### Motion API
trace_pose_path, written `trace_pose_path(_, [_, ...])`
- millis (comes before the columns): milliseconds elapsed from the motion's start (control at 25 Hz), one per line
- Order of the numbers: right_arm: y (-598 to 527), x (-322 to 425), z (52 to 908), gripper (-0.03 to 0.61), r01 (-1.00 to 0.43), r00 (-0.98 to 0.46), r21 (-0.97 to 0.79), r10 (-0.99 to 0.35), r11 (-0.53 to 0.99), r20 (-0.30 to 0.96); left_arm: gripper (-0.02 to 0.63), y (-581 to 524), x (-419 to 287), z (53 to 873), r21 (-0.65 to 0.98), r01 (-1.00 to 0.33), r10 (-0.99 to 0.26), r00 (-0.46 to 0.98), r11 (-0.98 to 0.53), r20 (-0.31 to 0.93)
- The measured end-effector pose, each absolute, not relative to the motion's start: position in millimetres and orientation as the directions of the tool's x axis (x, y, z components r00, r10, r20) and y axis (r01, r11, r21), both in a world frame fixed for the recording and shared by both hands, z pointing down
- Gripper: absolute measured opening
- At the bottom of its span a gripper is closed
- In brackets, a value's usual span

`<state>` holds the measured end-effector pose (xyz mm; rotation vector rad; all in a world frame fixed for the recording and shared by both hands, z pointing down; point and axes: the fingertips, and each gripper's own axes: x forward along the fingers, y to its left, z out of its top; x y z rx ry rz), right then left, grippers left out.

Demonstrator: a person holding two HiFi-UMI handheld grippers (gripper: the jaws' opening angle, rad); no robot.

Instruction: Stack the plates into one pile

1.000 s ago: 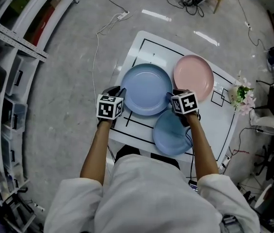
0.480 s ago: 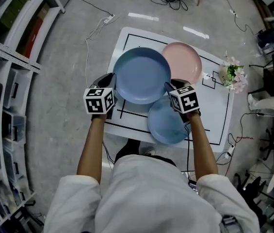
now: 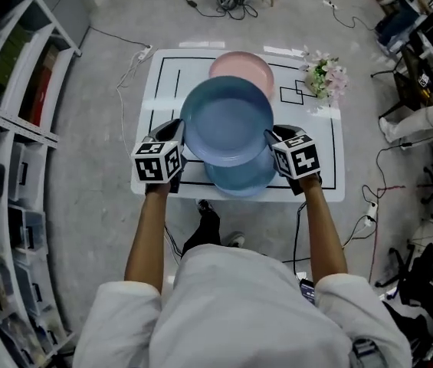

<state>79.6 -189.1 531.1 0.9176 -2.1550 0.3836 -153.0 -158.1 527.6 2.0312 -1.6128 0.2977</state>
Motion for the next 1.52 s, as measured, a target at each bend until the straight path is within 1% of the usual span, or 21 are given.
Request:
trace_pose_path(200, [-151, 126, 553, 0.095, -0.746, -0.409, 0.019, -0.480, 0.666, 0.776, 0.033, -132, -108, 555, 0.294, -0.938, -0.774, 0.323, -0.184, 0.545])
trace_pose_path(440, [-126, 153, 602, 0.094, -0.765, -0.357, -0.011, -0.410, 0.644, 0.839, 0.034, -108, -81, 609, 0.323, -0.925, -0.669, 0.369, -0.199, 0.645])
trace_pose_path(600, [-128, 160, 623, 0.098, -0.777, -0.321, 0.001, -0.397, 0.629, 0.860, 0.037, -110, -73, 626, 0.336, -0.918, -0.636, 0.391, -0.213, 0.665])
trace_pose_path(800, [-138, 159, 637, 0.106, -0.763, -0.275, 0.057, -0.403, 0.643, 0.873, 0.044, -119, -72, 643, 0.258, -0.927, -0.569, 0.371, -0.273, 0.733])
trace_pose_path(920, [-144, 162, 640, 0.106, -0.767, -0.278, 0.063, -0.418, 0.639, 0.865, 0.049, -117, -70, 653, 0.267, -0.914, -0.528, 0.396, -0.306, 0.751])
trace_pose_path(1040, [-148, 169, 637, 0.124, -0.779, -0.296, 0.045, -0.431, 0.625, 0.853, 0.072, -119, -70, 654, 0.277, -0.903, -0.525, 0.418, -0.328, 0.741])
trace_pose_path(1160, [-157, 175, 631, 0.123, -0.800, -0.322, 0.019, -0.455, 0.600, 0.830, 0.116, -126, -73, 646, 0.307, -0.886, -0.547, 0.457, -0.346, 0.701])
trace_pose_path(1360, [-203, 170, 616, 0.126, -0.834, -0.380, -0.057, -0.498, 0.548, 0.779, 0.129, -172, -96, 622, 0.331, -0.890, -0.626, 0.456, -0.314, 0.633])
trace_pose_path(1520, [-248, 158, 607, 0.152, -0.850, -0.417, -0.120, -0.517, 0.513, 0.747, 0.145, -225, -121, 611, 0.362, -0.895, -0.671, 0.438, -0.261, 0.598])
